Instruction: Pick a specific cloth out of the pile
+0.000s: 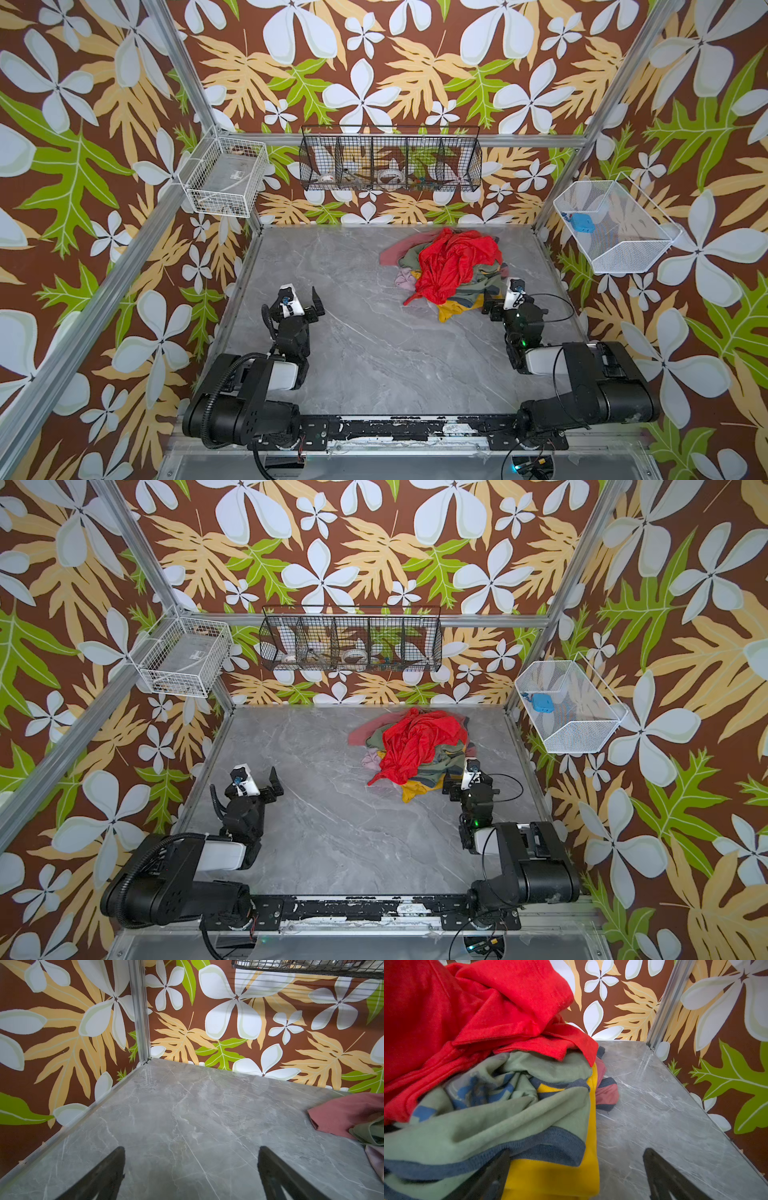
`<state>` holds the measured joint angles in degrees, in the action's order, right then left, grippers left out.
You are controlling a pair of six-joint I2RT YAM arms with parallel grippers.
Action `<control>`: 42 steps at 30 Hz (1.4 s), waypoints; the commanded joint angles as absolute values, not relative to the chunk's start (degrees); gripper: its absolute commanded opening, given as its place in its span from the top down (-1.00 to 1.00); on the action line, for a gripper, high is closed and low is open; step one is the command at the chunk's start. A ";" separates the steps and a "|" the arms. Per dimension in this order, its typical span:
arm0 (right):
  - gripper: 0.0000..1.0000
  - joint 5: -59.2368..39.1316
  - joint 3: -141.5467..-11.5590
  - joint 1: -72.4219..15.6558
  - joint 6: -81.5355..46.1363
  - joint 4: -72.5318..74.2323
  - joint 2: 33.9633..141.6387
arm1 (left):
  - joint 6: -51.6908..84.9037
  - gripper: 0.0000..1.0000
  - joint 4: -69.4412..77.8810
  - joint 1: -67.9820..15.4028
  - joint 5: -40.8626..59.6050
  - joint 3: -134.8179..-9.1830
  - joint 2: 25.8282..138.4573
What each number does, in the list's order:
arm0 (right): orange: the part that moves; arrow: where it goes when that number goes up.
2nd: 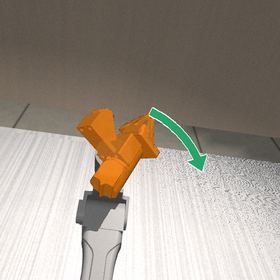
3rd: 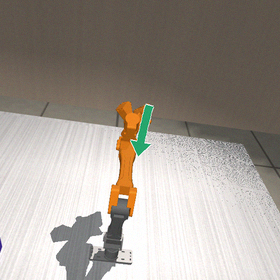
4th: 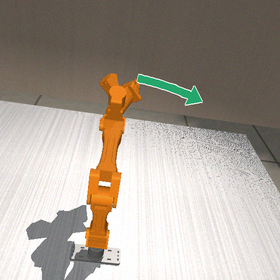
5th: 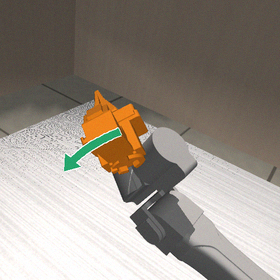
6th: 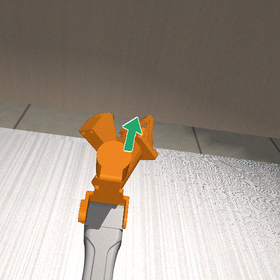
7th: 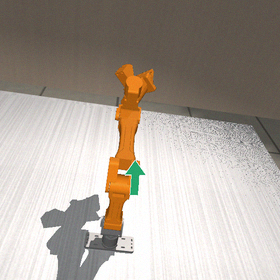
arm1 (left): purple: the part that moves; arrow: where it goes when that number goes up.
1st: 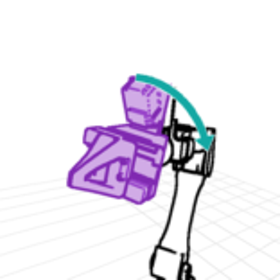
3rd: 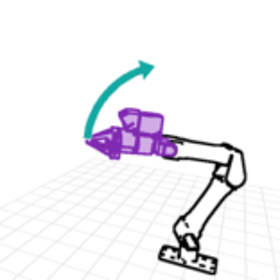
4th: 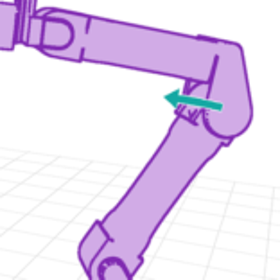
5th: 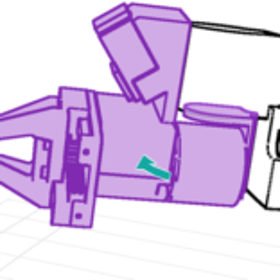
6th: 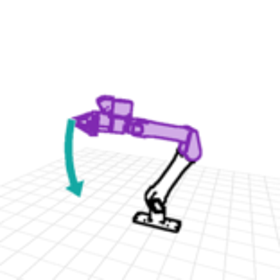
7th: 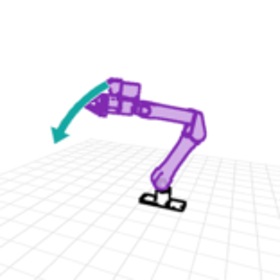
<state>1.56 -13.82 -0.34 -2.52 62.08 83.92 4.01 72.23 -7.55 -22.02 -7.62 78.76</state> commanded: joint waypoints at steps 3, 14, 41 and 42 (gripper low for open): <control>-0.99 1.50 -13.62 -0.28 -2.61 63.28 83.85 | 3.70 -1.00 74.18 -7.47 -22.15 -7.74 78.75; -0.99 1.58 -13.54 -0.43 -2.61 63.37 83.76 | 3.69 -1.00 74.18 -7.47 -22.15 -7.77 78.75; -0.98 -7.32 -24.54 6.30 -18.33 29.46 66.81 | 12.32 -1.00 41.50 -7.47 -21.09 -15.43 54.13; -0.99 -8.06 -24.12 6.89 -20.43 28.47 65.26 | 14.09 -1.00 39.05 -7.46 -19.86 -15.92 51.95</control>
